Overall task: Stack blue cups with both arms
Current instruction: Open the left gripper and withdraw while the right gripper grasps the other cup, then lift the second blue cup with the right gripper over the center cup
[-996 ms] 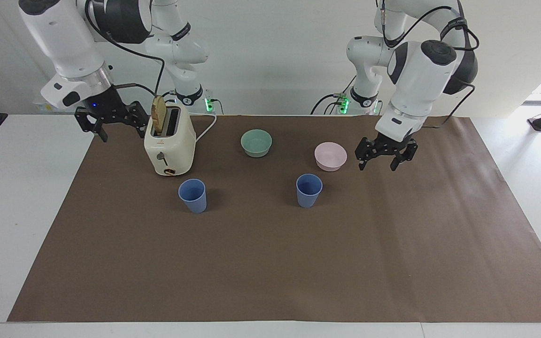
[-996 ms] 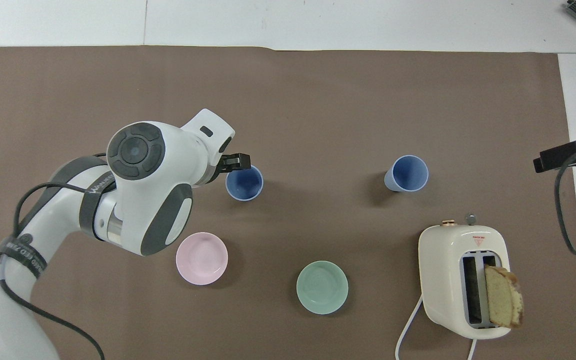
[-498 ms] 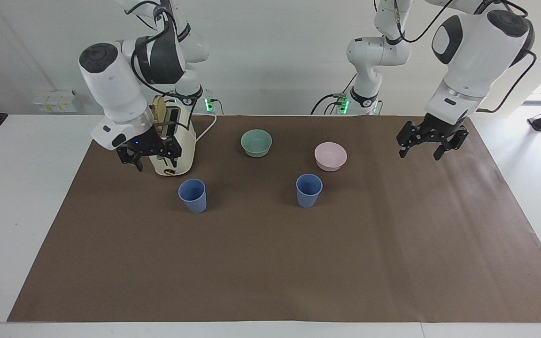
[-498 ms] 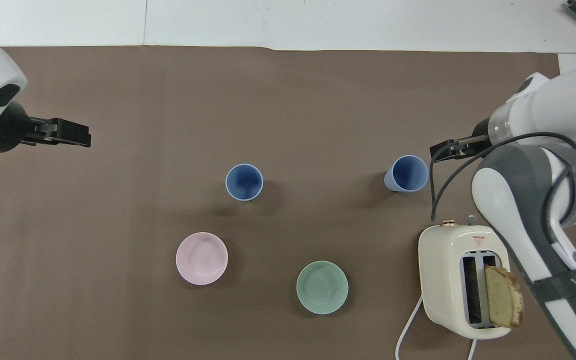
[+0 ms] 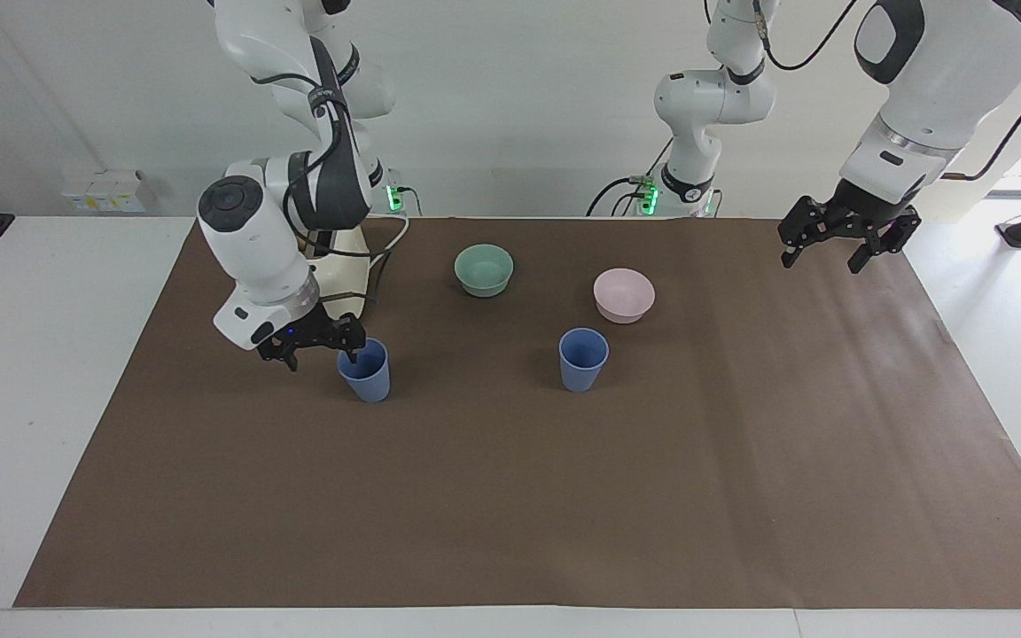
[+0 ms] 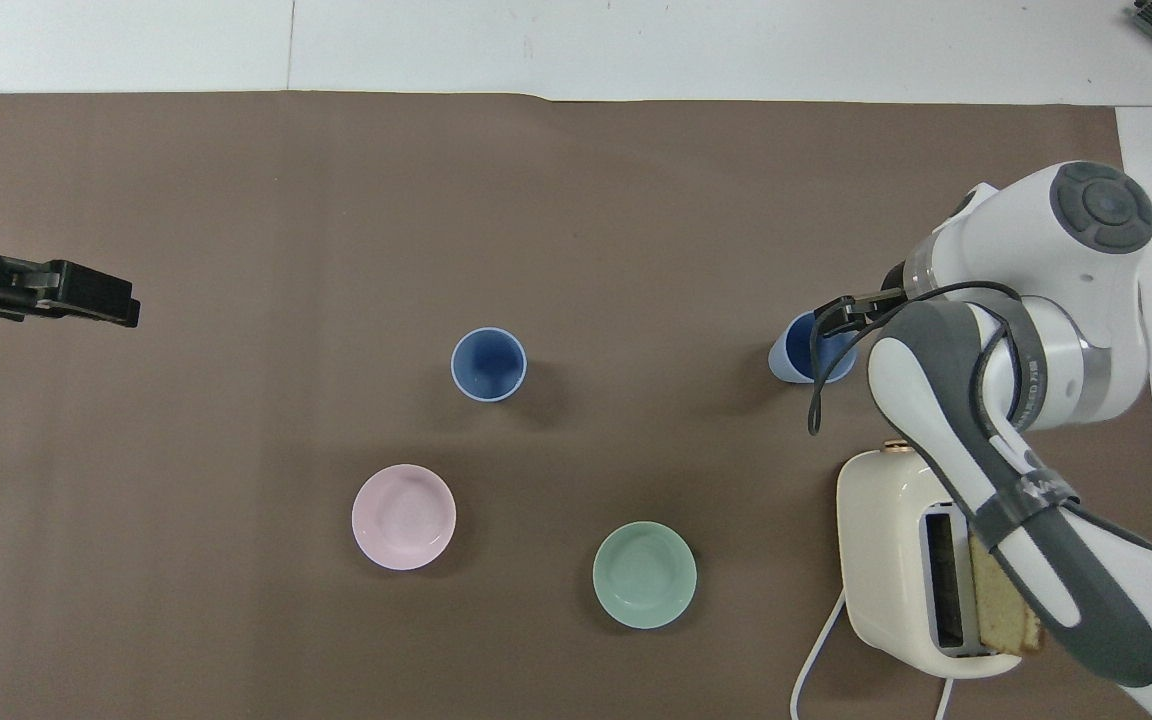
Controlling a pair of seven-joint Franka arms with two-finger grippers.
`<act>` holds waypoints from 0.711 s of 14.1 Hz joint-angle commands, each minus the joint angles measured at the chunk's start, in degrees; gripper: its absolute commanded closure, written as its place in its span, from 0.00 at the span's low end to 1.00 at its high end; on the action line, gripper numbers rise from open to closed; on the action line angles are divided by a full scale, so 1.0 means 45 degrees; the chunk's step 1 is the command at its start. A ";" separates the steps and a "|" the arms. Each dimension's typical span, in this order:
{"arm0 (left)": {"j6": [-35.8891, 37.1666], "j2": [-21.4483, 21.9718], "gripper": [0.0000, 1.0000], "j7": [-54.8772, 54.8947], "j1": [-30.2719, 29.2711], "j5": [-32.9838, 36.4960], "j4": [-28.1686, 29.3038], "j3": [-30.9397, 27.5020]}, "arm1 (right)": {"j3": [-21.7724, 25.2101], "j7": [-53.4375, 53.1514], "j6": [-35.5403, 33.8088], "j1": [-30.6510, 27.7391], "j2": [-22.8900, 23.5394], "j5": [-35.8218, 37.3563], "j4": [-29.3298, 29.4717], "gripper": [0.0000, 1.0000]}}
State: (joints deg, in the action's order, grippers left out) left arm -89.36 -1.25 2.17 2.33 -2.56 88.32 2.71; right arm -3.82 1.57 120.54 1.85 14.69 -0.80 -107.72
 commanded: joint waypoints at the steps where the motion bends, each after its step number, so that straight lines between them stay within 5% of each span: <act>1: 0.0270 0.0201 0.00 0.0182 -0.0283 0.0218 -0.0056 0.0139 | -0.0031 -0.0037 0.0381 -0.0060 -0.0081 -0.0134 -0.0554 0.00; 2: 0.0191 0.0201 0.00 0.0182 -0.0283 0.0199 -0.0056 0.0139 | -0.0050 -0.0094 0.0323 -0.0060 -0.0081 -0.0134 -0.0555 0.13; 3: 0.0151 0.0201 0.00 0.0143 -0.0302 0.0218 -0.0056 0.0139 | -0.0050 -0.0114 0.0284 -0.0041 -0.0081 -0.0134 -0.0555 0.62; 4: 0.0151 0.0201 0.00 0.0143 -0.0322 0.0218 -0.0056 0.0120 | -0.0050 -0.0114 0.0226 -0.0021 -0.0100 -0.0115 -0.0555 0.92; 5: 0.0151 0.0201 0.00 0.0143 -0.0515 0.0218 -0.0056 0.0120 | -0.0050 -0.0095 0.0167 -0.0021 -0.0101 -0.0115 -0.0536 1.00; 10: 0.0424 0.0298 0.00 0.0240 -0.0557 0.0238 -0.0036 0.0158 | -0.0089 -0.0114 -0.0086 -0.0002 -0.0042 -0.0115 -0.0088 1.00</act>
State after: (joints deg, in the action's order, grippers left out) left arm -88.92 -0.61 2.43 0.46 -2.35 88.32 2.69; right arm -3.98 1.57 120.85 1.89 14.86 -0.95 -109.01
